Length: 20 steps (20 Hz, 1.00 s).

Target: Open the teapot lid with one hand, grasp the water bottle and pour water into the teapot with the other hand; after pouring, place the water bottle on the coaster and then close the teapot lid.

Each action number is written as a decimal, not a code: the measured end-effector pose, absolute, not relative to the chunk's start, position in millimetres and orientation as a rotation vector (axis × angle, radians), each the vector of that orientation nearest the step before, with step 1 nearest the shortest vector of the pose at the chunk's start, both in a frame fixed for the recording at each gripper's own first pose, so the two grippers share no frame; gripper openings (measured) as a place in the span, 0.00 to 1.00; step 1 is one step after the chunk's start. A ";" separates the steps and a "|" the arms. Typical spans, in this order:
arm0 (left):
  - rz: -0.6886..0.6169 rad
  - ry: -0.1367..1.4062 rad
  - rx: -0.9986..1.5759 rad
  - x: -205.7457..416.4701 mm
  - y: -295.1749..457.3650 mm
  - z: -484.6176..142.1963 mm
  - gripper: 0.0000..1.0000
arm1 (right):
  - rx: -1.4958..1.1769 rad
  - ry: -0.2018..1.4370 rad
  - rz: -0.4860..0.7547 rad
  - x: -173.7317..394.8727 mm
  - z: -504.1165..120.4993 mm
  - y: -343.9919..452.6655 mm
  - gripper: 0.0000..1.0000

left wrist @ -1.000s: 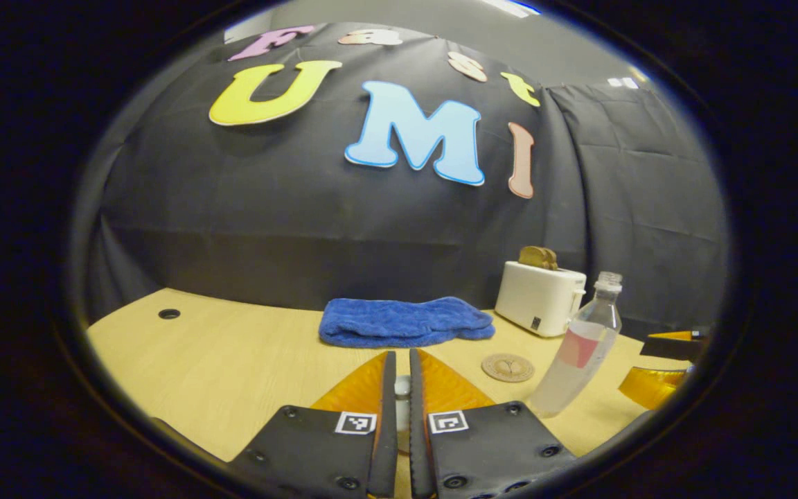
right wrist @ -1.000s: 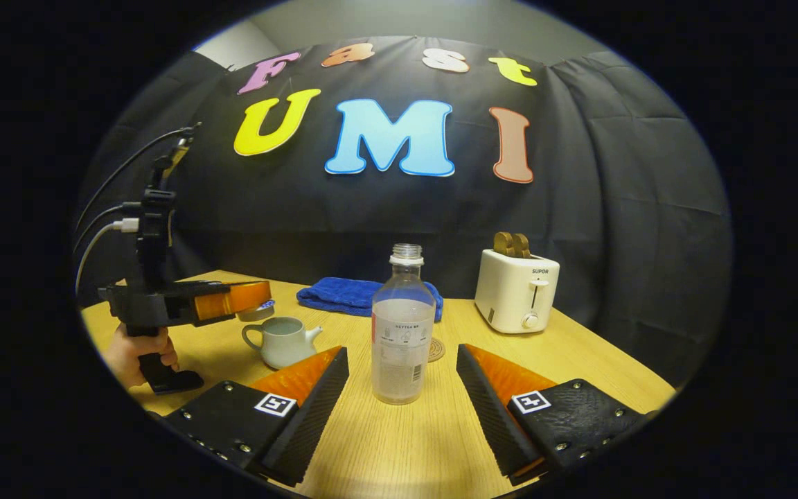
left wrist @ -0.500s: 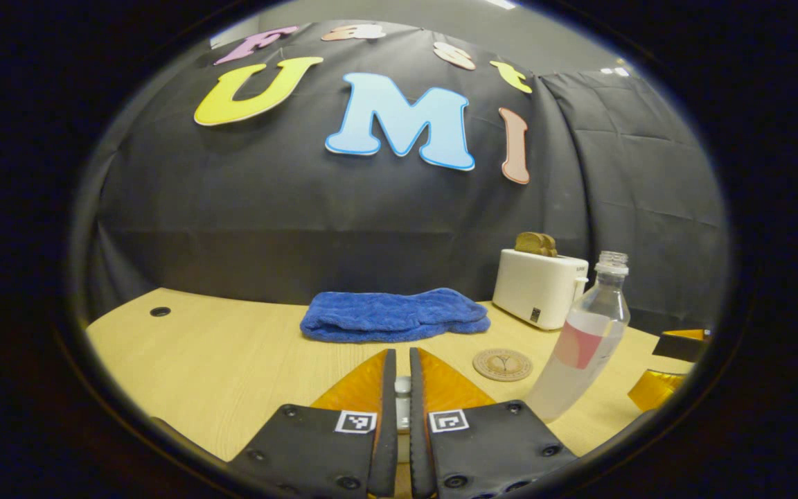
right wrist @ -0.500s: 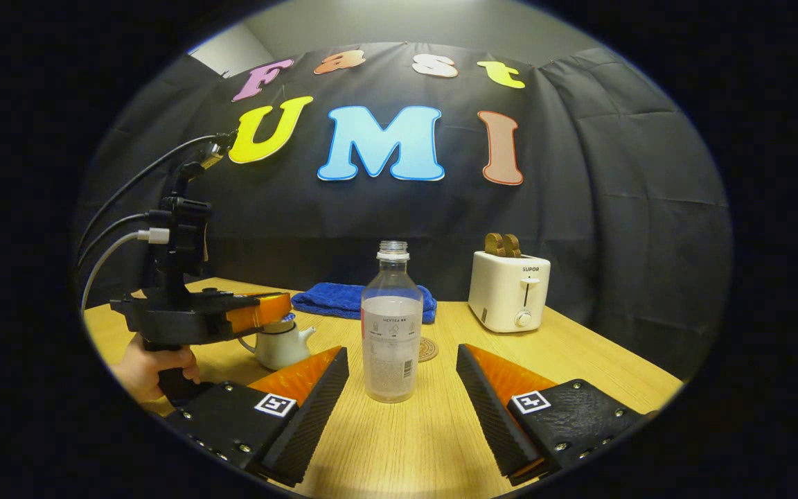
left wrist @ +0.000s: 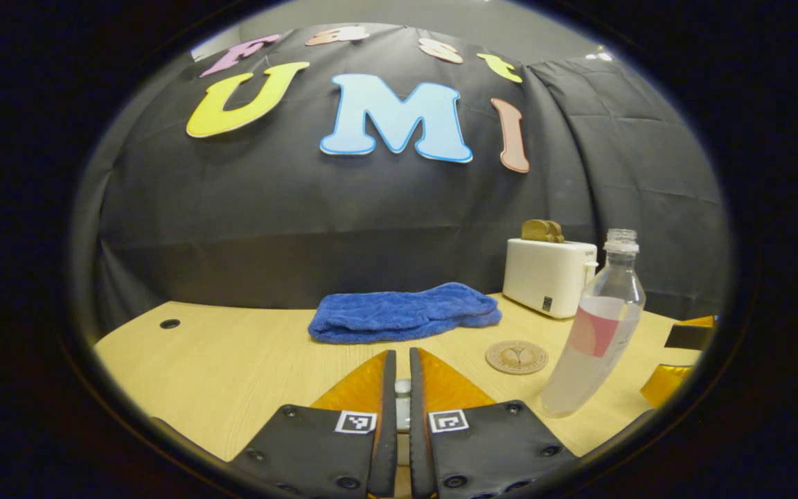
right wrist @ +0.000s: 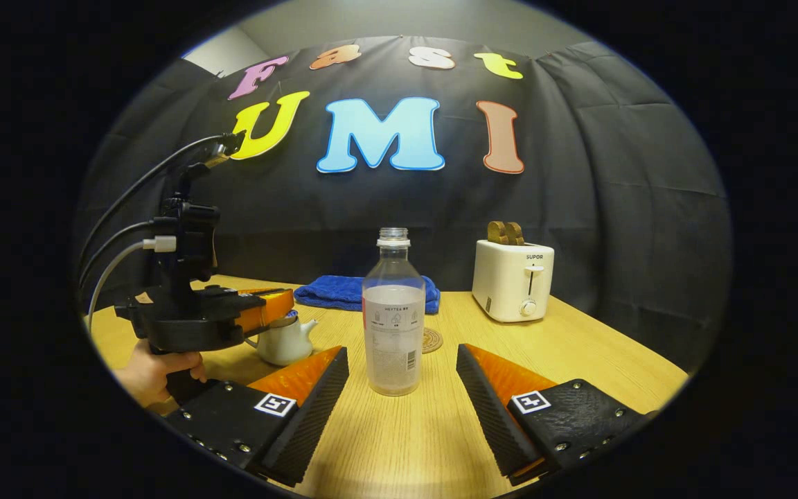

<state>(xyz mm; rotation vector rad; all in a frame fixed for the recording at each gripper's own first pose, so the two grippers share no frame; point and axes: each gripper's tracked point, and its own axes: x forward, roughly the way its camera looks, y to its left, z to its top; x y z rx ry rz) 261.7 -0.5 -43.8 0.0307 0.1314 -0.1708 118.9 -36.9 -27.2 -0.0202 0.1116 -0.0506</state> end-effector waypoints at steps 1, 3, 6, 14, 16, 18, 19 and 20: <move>-0.169 0.128 0.033 261.4 -0.8 -43.6 0.17 | -0.020 0.110 -0.052 118.3 -26.7 -37.4 0.97; -0.170 0.129 0.042 261.9 -2.8 -44.1 0.17 | -0.020 0.111 -0.052 119.2 -27.0 -36.9 0.97; -0.177 0.129 0.052 260.8 -5.0 -45.4 0.17 | -0.017 0.119 -0.043 119.2 -30.0 -33.8 0.97; -0.194 0.125 0.067 242.7 -9.8 -45.2 0.41 | -0.009 0.143 -0.047 119.7 -36.3 -35.4 0.97; -0.208 0.122 0.047 231.6 -12.5 -44.2 0.43 | -0.011 0.133 -0.048 118.6 -33.7 -33.7 0.97; -0.223 0.119 0.021 222.3 -17.9 -43.1 0.47 | -0.019 0.109 -0.050 117.5 -28.9 -33.2 0.98; -0.224 0.111 0.016 214.7 -18.4 -39.7 0.53 | -0.021 0.097 -0.050 116.6 -26.2 -32.3 0.97; -0.225 0.101 0.015 207.4 -18.8 -35.3 0.60 | -0.020 0.088 -0.051 115.2 -23.5 -31.7 0.98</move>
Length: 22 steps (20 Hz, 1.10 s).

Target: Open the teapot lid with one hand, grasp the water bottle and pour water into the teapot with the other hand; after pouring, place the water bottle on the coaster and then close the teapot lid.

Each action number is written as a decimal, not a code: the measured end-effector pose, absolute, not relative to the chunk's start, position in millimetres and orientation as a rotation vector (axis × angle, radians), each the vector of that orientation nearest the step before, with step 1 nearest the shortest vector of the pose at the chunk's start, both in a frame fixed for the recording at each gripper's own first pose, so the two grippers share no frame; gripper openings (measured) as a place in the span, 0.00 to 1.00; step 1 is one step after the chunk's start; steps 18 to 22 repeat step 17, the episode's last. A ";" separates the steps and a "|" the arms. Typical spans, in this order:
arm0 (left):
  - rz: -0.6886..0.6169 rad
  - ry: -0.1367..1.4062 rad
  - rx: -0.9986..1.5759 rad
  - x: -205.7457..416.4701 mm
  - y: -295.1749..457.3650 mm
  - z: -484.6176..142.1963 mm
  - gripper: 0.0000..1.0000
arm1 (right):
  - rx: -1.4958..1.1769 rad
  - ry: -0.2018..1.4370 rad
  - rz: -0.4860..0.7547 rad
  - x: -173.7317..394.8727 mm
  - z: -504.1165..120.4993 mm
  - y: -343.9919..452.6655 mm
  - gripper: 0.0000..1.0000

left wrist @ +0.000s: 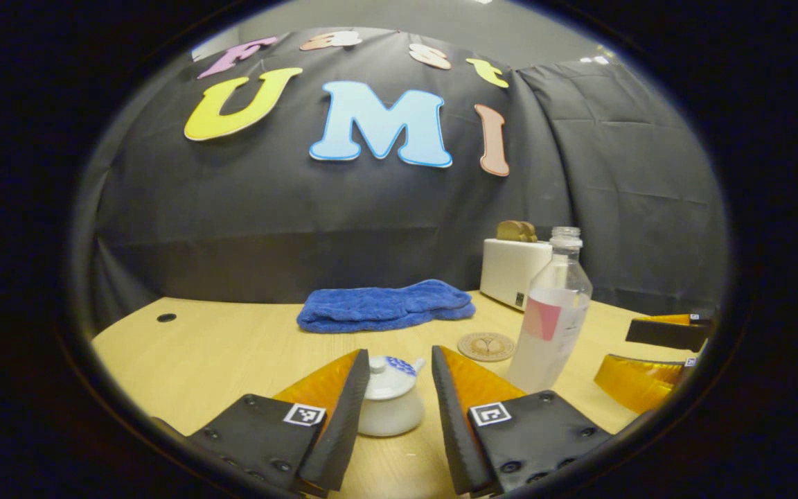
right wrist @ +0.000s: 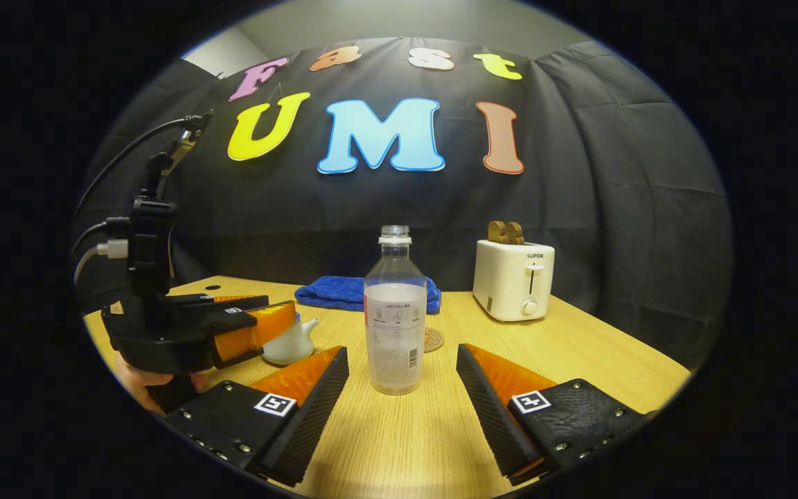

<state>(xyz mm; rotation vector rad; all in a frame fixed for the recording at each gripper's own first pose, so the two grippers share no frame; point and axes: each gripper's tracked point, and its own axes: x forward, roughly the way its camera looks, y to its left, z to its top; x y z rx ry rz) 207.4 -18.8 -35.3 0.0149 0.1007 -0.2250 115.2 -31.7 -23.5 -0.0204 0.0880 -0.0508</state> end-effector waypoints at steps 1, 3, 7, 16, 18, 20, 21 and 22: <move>-0.222 0.086 0.016 199.4 -18.6 -30.1 0.60 | -0.018 0.080 -0.049 112.9 -22.2 -30.6 0.97; -0.223 0.057 0.017 184.1 -18.3 -22.4 0.64 | -0.010 0.085 -0.053 107.2 -24.7 -30.8 0.98; -0.193 0.029 0.007 151.5 -4.8 -8.9 0.72 | 0.000 0.083 -0.065 88.1 -17.2 -33.1 0.97; -0.149 0.034 -0.031 92.0 8.3 -11.1 0.89 | -0.017 0.042 -0.066 38.7 6.0 -22.8 0.97; -0.139 0.033 -0.037 86.4 9.1 -13.0 0.89 | -0.018 0.039 -0.058 32.4 6.3 -21.2 0.97; -0.139 0.033 -0.037 86.4 9.1 -13.0 0.89 | -0.018 0.039 -0.058 32.4 6.3 -21.2 0.97; -0.139 0.033 -0.037 86.4 9.1 -13.0 0.89 | -0.018 0.039 -0.058 32.4 6.3 -21.2 0.97; -0.139 0.033 -0.037 86.4 9.1 -13.0 0.89 | -0.018 0.039 -0.058 32.4 6.3 -21.2 0.97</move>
